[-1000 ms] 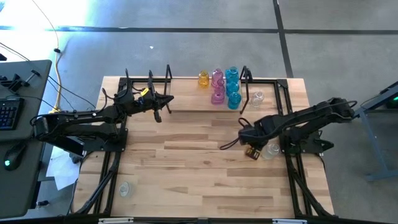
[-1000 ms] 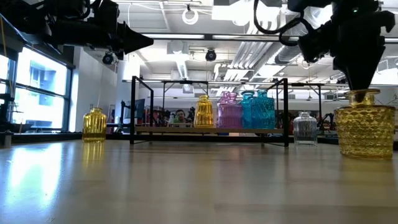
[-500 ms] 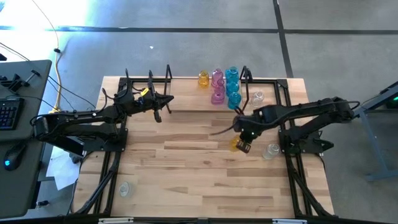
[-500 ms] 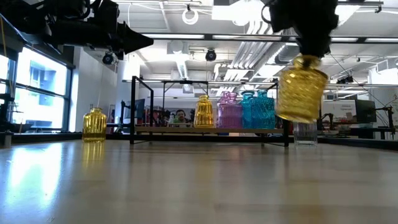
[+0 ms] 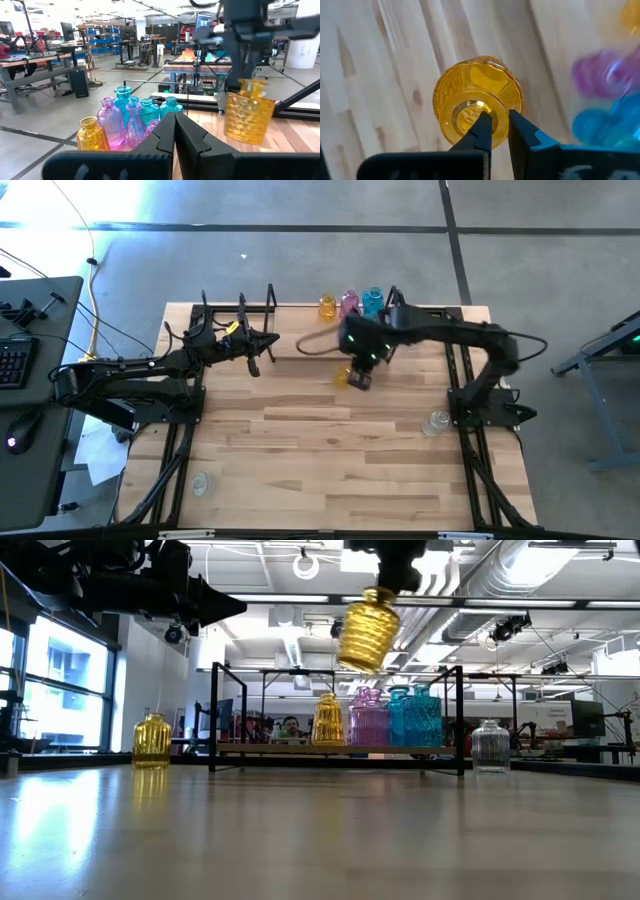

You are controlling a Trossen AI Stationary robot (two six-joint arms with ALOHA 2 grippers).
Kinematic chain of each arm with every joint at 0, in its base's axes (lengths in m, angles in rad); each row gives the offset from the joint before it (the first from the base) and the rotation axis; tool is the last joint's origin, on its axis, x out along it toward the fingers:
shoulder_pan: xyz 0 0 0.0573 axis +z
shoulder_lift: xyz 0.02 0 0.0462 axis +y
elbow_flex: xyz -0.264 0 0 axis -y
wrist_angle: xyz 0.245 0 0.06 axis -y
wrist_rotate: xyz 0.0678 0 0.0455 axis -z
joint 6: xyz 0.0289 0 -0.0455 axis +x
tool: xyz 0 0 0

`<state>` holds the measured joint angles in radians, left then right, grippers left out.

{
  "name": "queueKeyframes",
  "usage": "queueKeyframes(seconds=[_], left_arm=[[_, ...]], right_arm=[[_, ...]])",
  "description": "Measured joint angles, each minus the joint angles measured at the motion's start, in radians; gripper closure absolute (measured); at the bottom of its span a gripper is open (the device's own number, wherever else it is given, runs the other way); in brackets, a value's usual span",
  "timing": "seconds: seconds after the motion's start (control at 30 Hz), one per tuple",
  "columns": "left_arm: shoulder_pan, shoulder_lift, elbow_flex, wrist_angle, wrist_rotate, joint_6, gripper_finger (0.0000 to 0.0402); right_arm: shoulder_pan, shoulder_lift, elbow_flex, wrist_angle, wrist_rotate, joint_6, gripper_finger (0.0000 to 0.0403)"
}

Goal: Sort vases onto shelf
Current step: Put the bottom yellow vase on the shelf aligned with the other yellow vases

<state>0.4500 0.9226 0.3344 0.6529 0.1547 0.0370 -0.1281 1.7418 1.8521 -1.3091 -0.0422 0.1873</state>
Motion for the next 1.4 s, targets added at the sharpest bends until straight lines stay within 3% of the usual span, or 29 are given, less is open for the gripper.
queueKeyframes(seconds=[0.17,0.43,0.8,1.4], left_arm=[[0.000,0.000,0.000,0.000,0.000,0.000,0.0401],[0.000,0.000,0.000,0.000,0.000,0.001,0.0401],[0.000,0.000,0.000,0.000,0.000,0.001,0.0401],[0.000,0.000,0.000,0.000,0.000,0.001,0.0401]], right_arm=[[-0.066,0.164,0.249,-0.056,-0.003,-0.152,0.0392],[-0.163,0.356,0.411,-0.074,-0.043,-0.315,0.0392],[-0.261,0.453,0.439,-0.063,-0.037,-0.428,0.0392],[-0.306,0.454,0.370,0.014,-0.012,-0.462,0.0391]])
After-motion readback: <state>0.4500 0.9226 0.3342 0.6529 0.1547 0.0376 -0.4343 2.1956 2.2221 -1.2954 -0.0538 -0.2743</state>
